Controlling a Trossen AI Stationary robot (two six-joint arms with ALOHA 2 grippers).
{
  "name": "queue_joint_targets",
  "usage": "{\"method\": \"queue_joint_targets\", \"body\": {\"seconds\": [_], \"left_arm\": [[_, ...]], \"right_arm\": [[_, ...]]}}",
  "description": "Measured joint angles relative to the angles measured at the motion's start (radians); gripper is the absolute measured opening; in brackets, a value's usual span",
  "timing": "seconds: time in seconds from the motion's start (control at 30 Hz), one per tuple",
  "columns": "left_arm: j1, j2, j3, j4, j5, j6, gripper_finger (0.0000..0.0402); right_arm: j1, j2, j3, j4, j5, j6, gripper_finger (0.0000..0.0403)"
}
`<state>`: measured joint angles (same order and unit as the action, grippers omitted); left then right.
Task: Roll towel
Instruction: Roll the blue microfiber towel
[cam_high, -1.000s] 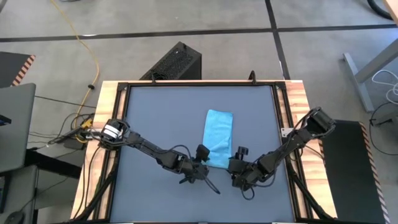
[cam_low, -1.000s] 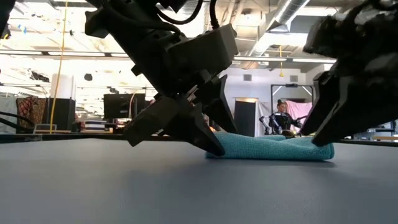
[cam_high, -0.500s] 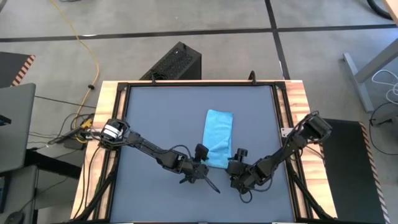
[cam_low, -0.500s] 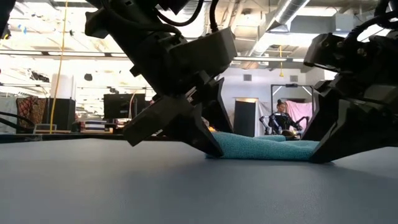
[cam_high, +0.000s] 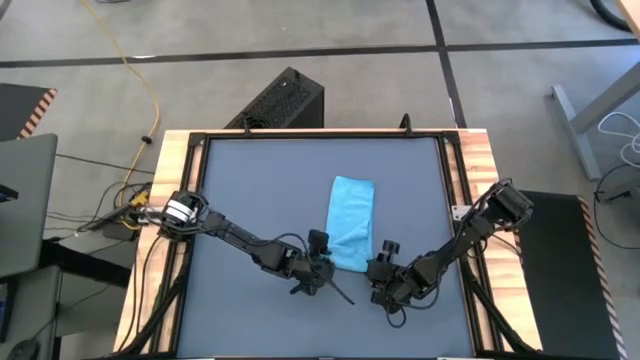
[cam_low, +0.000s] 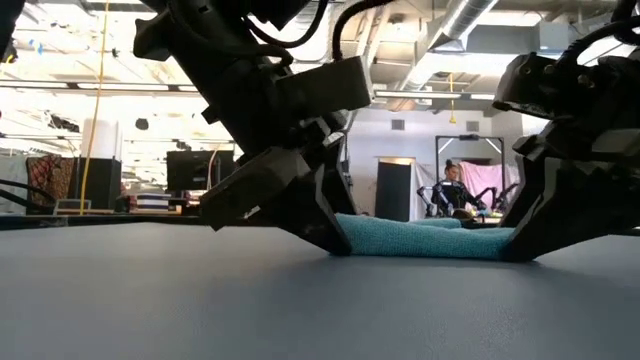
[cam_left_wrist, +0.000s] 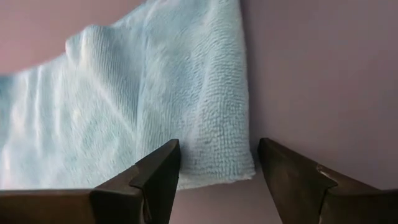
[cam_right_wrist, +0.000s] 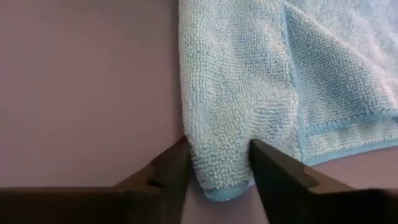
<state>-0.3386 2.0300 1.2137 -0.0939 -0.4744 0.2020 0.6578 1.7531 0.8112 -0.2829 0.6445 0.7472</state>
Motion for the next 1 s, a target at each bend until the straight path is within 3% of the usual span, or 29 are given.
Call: {"method": "queue_joint_targets", "body": {"seconds": [0.2, 0.37, 0.47, 0.63, 0.83, 1.0], "left_arm": [[0.001, -0.001, 0.000, -0.013, 0.031, -0.157, 0.0205], [0.002, -0.001, 0.000, -0.006, 0.048, -0.135, 0.0143], [0.002, -0.001, 0.000, 0.006, 0.052, -0.055, 0.0090], [0.005, -0.001, -0.001, 0.014, 0.070, -0.026, 0.0012], [0.020, -0.001, 0.000, -0.023, 0.118, -0.113, 0.0008], [0.038, -0.003, 0.001, -0.099, 0.221, -0.324, 0.0002]], "right_arm": [[0.003, 0.000, 0.000, -0.004, -0.038, 0.012, 0.0078], [0.003, 0.000, 0.000, -0.009, -0.038, 0.008, 0.0026], [0.003, -0.001, -0.001, -0.008, -0.039, 0.009, 0.0024], [0.003, 0.000, -0.001, -0.008, -0.045, 0.012, 0.0055], [0.003, 0.000, -0.001, -0.007, -0.049, 0.014, 0.0059], [-0.007, -0.023, -0.001, -0.010, -0.115, 0.098, 0.0037]]}}
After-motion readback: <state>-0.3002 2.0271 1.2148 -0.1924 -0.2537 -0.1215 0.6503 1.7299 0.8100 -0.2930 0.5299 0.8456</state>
